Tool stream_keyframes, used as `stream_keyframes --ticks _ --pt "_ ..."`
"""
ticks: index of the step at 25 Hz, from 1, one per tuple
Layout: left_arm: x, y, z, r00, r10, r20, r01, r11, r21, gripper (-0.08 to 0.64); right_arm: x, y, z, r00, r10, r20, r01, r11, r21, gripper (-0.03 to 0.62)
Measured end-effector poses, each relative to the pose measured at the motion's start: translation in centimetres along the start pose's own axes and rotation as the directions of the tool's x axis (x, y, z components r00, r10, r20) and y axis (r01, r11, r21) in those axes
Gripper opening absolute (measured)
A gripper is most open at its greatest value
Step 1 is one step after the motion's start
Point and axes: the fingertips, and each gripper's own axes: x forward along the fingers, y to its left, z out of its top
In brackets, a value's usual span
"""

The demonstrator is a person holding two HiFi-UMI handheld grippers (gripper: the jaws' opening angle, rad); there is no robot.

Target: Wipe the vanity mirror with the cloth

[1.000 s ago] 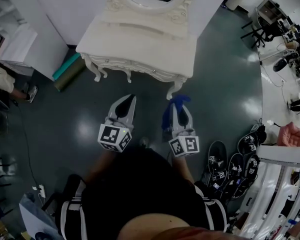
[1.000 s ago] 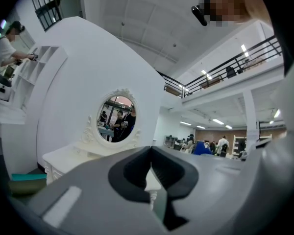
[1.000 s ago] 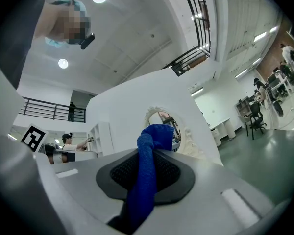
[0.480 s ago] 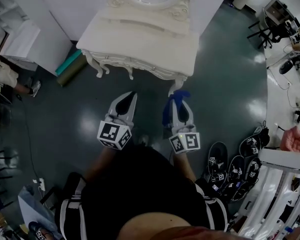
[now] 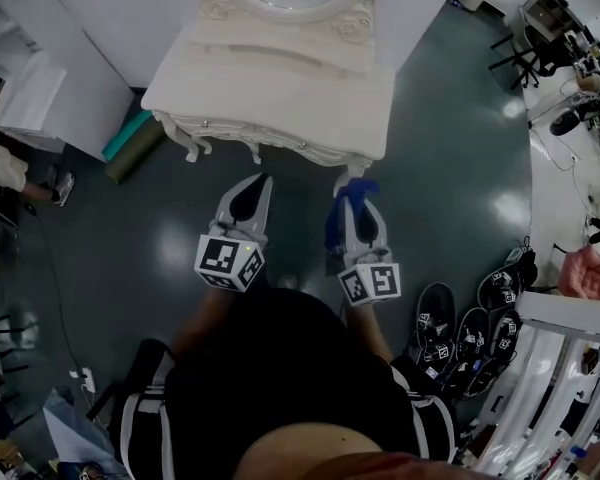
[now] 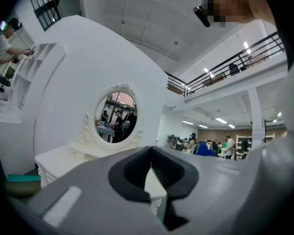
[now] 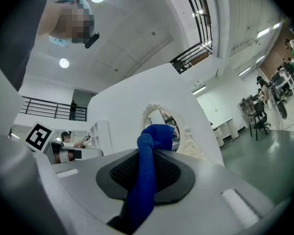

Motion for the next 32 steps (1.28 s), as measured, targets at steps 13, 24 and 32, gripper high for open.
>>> stream_keyframes --ticks 13,24,32 --pt "7.0 9.0 3.4 0.999 -0.046 0.028 0.046 0.999 0.011 0.011 12.1 1.1 -0.8 1.000 -0.005 0.009 0.005 0.999 -0.039 0.064" --pt "12.0 17.7 5.7 0.994 -0.108 -0.003 0.108 0.994 -0.001 0.011 22.2 3.2 -1.2 0.998 -0.062 0.017 0.063 0.996 -0.063 0.064" --pt "14.7 22.8 7.5 0.991 -0.136 0.008 0.136 0.991 -0.005 0.011 27.3 4.3 -1.7 0.995 -0.094 0.028 0.096 0.992 -0.083 0.064"
